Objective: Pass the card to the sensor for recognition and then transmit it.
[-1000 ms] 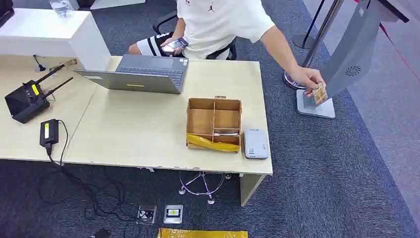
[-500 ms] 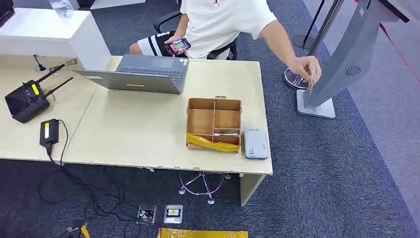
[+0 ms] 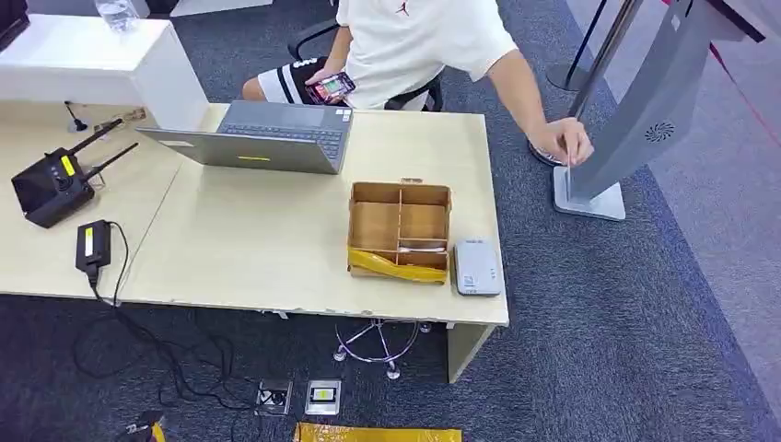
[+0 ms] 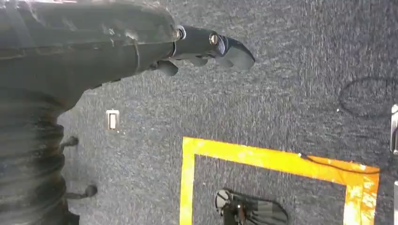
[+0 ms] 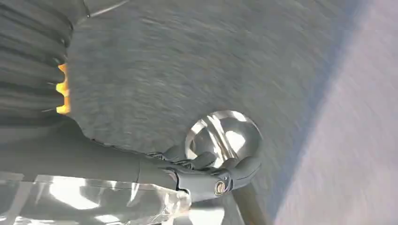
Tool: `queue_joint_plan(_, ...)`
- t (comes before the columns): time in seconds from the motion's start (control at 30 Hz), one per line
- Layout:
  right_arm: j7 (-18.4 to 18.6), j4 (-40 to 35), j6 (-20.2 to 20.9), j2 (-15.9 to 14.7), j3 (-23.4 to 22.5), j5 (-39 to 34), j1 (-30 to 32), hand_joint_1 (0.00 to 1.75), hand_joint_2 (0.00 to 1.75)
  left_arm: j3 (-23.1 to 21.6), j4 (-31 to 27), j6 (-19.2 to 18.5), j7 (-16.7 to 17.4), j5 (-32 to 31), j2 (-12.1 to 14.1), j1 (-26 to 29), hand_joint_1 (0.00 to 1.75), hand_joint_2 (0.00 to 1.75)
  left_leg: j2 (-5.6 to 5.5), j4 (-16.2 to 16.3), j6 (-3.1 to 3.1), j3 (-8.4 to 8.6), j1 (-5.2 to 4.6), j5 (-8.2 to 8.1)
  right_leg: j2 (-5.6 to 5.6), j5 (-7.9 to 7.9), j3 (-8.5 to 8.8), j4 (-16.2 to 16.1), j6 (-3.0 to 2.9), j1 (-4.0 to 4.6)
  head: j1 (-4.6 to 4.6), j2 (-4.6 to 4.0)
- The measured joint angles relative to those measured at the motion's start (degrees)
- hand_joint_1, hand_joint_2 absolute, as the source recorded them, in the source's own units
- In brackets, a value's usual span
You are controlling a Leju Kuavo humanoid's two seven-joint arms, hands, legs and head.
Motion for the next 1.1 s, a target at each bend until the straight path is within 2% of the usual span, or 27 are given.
queue_joint_plan(0.1,2.3,-16.0,-1.3,-0.2,6.2,-0.6,0.9,0.0,1.75,0.0,0.1,0.0,0.0,-0.3,0.4,-0.1,0.0,1.75,0.46,0.0,0.0,-0.02,-0.03,-0.09,0.46,0.05,-0.02,0.0,0.03,-0.03,0.0,0.0)
queue_joint_plan(0.2,4.7,-31.6,-1.4,-0.2,12.7,5.1,-0.7,0.0,1.75,-0.2,0.1,0.0,0.0,-0.6,0.5,-0.5,0.0,1.75,0.52,0.0,0.04,0.06,-0.03,-0.04,0.47,0.13,0.01,0.1,0.1,-0.03,0.0,0.0)
queue_joint_plan(0.37,1.0,-54.0,-1.5,0.8,25.2,14.2,-4.8,0.0,1.75,-0.3,0.2,0.1,0.0,-0.5,0.6,-0.5,0.0,1.75,0.0,0.0,0.1,-0.01,-0.03,0.27,-0.02,0.16,0.01,0.1,0.09,-0.03,0.0,0.0)
queue_joint_plan(0.57,0.3,-71.3,-1.5,2.0,40.1,26.4,-6.7,0.0,1.75,-0.4,0.3,0.5,-0.1,-0.5,0.4,-0.4,0.0,1.75,-0.41,0.0,0.06,-0.09,0.02,0.3,-0.44,0.12,0.05,0.1,0.05,0.04,0.02,0.0)
queue_joint_plan(0.73,7.1,-77.6,-1.3,1.1,52.0,35.6,-7.2,0.0,1.75,-0.8,0.4,0.4,-0.7,-0.5,0.1,-0.4,0.0,1.75,-0.46,0.0,0.07,-0.22,0.0,0.29,-0.58,0.09,0.07,0.1,0.03,0.02,0.02,0.0)
queue_joint_plan(0.83,13.0,-79.9,-0.4,-2.3,65.5,42.4,-9.6,0.0,1.75,-1.2,0.5,0.2,-0.8,-0.5,0.1,-0.5,0.0,1.75,-0.36,0.0,0.06,-0.11,-0.05,0.29,-0.4,0.11,0.0,0.1,0.04,-0.03,0.02,0.0)
queue_joint_plan(0.93,15.4,-79.6,5.8,-5.7,80.0,44.8,-13.3,0.0,1.75,-1.4,0.5,-0.2,-0.8,0.1,-0.2,-0.7,0.0,1.75,-0.39,0.0,0.06,-0.12,-0.04,0.31,-0.44,0.11,0.02,0.1,0.04,-0.02,0.05,0.0)
queue_joint_plan(1.0,15.5,-78.2,10.7,-6.4,88.2,44.6,-16.4,0.0,1.75,-1.4,0.6,-0.5,-0.8,0.6,-0.2,-0.7,0.0,1.75,-0.41,0.0,-0.01,-0.19,0.0,0.36,-0.44,0.12,-0.03,0.1,0.03,0.02,0.05,0.0)
queue_joint_plan(1.07,15.8,-75.0,18.0,-6.3,96.8,42.4,-20.2,0.0,1.75,-1.5,0.7,-0.7,-0.8,0.7,-0.3,-0.8,0.0,1.75,-0.4,0.0,-0.06,-0.17,0.07,0.39,-0.4,0.15,-0.07,0.1,-0.02,0.09,0.0,0.0)
queue_joint_plan(1.1,15.8,-73.1,23.2,-6.2,100.6,40.3,-21.6,0.0,1.75,-1.5,0.7,-1.2,-0.8,0.8,-0.2,-0.9,0.0,1.75,-0.41,0.0,-0.06,-0.18,0.1,0.4,-0.42,0.14,-0.06,0.1,-0.03,0.13,0.02,0.0)
